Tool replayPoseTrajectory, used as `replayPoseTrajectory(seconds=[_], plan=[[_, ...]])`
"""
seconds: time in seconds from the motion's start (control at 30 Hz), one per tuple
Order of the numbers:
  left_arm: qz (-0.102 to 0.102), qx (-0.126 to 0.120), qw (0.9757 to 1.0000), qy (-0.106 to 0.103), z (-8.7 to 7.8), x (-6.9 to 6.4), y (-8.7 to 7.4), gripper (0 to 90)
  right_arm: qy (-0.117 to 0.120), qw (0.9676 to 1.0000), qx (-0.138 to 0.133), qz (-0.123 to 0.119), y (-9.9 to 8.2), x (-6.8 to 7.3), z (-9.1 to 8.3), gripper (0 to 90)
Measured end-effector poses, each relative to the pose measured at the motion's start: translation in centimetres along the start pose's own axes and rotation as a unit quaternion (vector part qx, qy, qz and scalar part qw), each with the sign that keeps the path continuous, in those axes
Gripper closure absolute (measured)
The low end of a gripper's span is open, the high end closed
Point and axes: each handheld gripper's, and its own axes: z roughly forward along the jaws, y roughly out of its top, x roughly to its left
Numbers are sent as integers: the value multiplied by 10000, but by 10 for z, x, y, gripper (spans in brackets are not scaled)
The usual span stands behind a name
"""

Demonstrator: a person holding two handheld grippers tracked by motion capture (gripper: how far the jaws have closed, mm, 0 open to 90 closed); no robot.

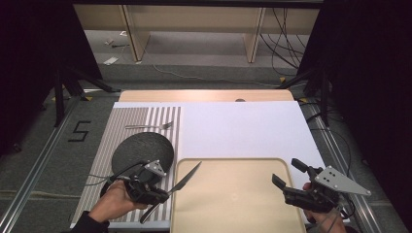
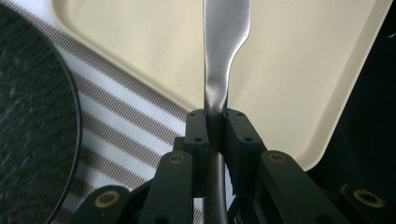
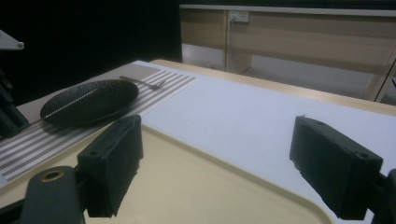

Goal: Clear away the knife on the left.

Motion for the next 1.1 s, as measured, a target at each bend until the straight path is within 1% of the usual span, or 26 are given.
replayPoseTrajectory(seconds=[0.17,0.23,0.37,0.47,0.6,0.77,0.93,0.97,1.03,1.1], plan=[[45,-56,10000,-34,4,-4,10,801,-3,10000,-7,4,0,0,0,182],[14,-80,9999,-70,5,-5,13,800,-2,10000,-5,0,0,0,0,181],[-42,-106,9999,-65,7,-6,20,800,-1,10000,-8,-6,0,0,0,182],[-72,-118,9998,-120,9,-8,24,800,-4,10000,-10,-4,0,0,0,182],[-58,-52,9998,-193,15,-10,30,800,-2,10000,-9,-11,0,0,0,182],[-111,96,9996,-240,25,-9,38,800,-7,10000,-5,-14,0,0,-1,182],[-198,199,9991,-329,32,-11,46,800,-7,10000,-5,-19,0,0,-1,182],[-246,227,9988,-355,35,-12,48,800,-5,10000,-11,-21,0,0,0,182],[-258,298,9983,-435,39,-13,52,800,-8,10000,-5,-24,0,0,-1,182],[-281,340,9981,-431,45,-14,56,800,-9,10000,-7,-31,0,0,-1,182]])
